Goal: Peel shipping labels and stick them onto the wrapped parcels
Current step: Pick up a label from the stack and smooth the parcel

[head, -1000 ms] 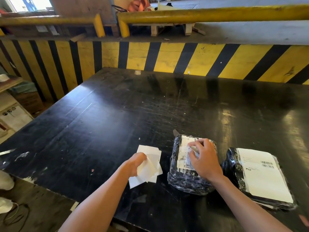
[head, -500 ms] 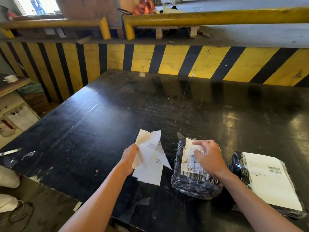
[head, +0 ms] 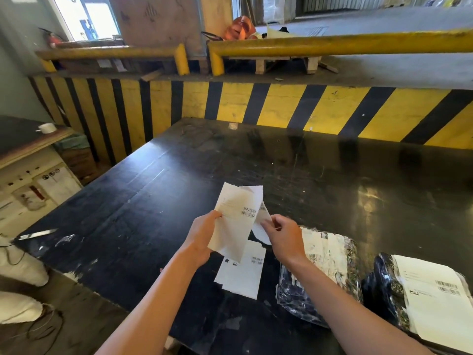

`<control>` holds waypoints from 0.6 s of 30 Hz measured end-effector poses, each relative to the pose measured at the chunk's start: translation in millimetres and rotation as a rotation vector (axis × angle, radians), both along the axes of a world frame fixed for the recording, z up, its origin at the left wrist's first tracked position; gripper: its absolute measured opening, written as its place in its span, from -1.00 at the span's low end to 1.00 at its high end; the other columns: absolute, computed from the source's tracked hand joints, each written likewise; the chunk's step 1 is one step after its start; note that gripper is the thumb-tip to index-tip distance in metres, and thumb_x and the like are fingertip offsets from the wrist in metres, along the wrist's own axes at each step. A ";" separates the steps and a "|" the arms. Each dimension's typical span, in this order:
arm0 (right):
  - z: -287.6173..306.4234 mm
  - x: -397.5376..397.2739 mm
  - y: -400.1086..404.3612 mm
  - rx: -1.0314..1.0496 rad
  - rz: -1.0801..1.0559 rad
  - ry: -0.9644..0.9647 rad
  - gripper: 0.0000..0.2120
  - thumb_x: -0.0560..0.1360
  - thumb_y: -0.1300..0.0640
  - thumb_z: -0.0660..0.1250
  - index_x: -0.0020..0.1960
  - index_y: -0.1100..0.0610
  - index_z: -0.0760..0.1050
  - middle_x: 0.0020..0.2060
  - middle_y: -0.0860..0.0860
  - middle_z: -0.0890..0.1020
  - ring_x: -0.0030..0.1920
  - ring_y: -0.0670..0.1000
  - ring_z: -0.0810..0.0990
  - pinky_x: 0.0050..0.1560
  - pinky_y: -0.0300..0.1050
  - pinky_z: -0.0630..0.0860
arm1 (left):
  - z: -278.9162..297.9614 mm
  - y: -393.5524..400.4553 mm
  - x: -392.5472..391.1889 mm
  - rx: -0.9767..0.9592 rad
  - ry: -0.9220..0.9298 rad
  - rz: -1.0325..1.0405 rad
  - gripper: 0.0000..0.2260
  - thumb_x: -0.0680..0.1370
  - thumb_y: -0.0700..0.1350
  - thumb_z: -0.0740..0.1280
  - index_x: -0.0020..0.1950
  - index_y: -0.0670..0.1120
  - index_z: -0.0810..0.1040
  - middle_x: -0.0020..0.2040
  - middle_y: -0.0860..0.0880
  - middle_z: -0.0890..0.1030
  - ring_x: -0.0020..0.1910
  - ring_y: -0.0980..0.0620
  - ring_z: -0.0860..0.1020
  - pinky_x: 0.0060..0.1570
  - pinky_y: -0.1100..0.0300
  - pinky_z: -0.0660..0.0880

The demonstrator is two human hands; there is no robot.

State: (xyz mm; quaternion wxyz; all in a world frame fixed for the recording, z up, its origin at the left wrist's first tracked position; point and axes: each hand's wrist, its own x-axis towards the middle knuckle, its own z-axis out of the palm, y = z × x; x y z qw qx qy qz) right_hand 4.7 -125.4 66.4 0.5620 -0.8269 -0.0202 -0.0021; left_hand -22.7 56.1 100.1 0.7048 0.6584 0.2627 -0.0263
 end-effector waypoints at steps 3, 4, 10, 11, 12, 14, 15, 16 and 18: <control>-4.7 11.3 6.6 -0.062 -0.031 -0.043 -0.75 0.60 0.04 0.30 -0.21 0.11 0.56 -0.33 -0.05 0.61 -0.32 -0.01 0.55 -0.31 -0.06 0.42 | 3.5 13.5 -6.0 0.110 -0.013 0.016 -0.75 0.66 0.02 0.21 0.14 -0.09 0.58 0.09 -0.10 0.65 0.09 -0.17 0.60 0.20 -0.18 0.47; -6.4 16.3 6.9 -0.105 -0.032 -0.063 -0.76 0.60 0.06 0.30 -0.20 0.10 0.58 -0.33 -0.07 0.61 -0.32 -0.06 0.54 -0.32 -0.11 0.40 | 5.0 18.6 -8.8 0.150 -0.019 0.018 -0.74 0.66 0.03 0.20 0.13 -0.10 0.59 0.07 -0.09 0.65 0.06 -0.15 0.60 0.16 -0.15 0.46; -15.5 48.7 3.1 -0.443 -0.014 -0.091 -0.79 0.61 0.17 0.23 -0.16 0.03 0.56 -0.26 -0.04 0.65 -0.29 0.01 0.58 -0.33 -0.07 0.51 | 10.3 49.2 -19.2 0.397 -0.040 0.004 -0.73 0.66 0.03 0.20 0.05 -0.12 0.57 -0.02 -0.11 0.65 -0.09 -0.10 0.63 -0.10 0.06 0.53; -17.3 56.0 -0.4 -0.469 -0.050 -0.061 -0.79 0.62 0.15 0.23 -0.17 0.04 0.52 -0.24 0.00 0.65 -0.28 0.06 0.58 -0.30 -0.02 0.53 | 11.6 54.7 -19.8 0.411 -0.046 0.043 -0.73 0.67 0.03 0.19 0.06 -0.14 0.56 -0.02 -0.11 0.64 -0.10 -0.09 0.63 -0.12 0.07 0.53; -18.3 62.8 -4.6 -0.472 -0.091 -0.013 -0.80 0.62 0.13 0.23 -0.17 0.05 0.50 -0.22 0.04 0.65 -0.25 0.10 0.59 -0.26 0.01 0.54 | 13.7 60.6 -20.4 0.411 -0.058 0.088 -0.72 0.67 0.03 0.18 0.06 -0.15 0.55 -0.03 -0.11 0.64 -0.10 -0.09 0.63 -0.14 0.08 0.53; -22.0 76.9 -9.6 -0.414 -0.141 0.109 -0.84 0.62 0.09 0.23 -0.12 0.06 0.50 -0.13 0.07 0.65 -0.18 0.13 0.60 -0.17 0.06 0.57 | 17.1 71.6 -21.3 0.386 -0.087 0.163 -0.73 0.67 0.01 0.18 0.07 -0.16 0.53 -0.04 -0.10 0.62 -0.11 -0.07 0.61 -0.17 0.11 0.51; -23.6 81.9 -8.9 -0.359 -0.145 0.163 -0.84 0.62 0.07 0.24 -0.09 0.08 0.51 -0.09 0.08 0.64 -0.15 0.13 0.60 -0.13 0.08 0.58 | 17.5 74.4 -21.0 0.369 -0.100 0.180 -0.74 0.67 0.01 0.18 0.08 -0.15 0.53 -0.04 -0.09 0.62 -0.12 -0.06 0.60 -0.18 0.12 0.50; -23.0 84.7 -4.9 -0.305 -0.138 0.205 -0.83 0.63 0.06 0.24 -0.07 0.10 0.52 -0.05 0.08 0.64 -0.12 0.12 0.61 -0.09 0.09 0.58 | 17.0 75.2 -20.2 0.352 -0.109 0.183 -0.75 0.67 0.01 0.18 0.08 -0.15 0.53 -0.04 -0.09 0.62 -0.12 -0.05 0.60 -0.17 0.13 0.50; -20.2 85.4 11.2 -0.195 -0.112 0.253 -0.83 0.64 0.07 0.23 -0.04 0.12 0.53 -0.02 0.07 0.62 -0.07 0.10 0.61 -0.01 0.10 0.61 | 13.0 70.8 -14.7 0.332 -0.118 0.170 -0.74 0.67 0.01 0.19 0.10 -0.16 0.53 -0.02 -0.09 0.62 -0.10 -0.06 0.60 -0.13 0.09 0.52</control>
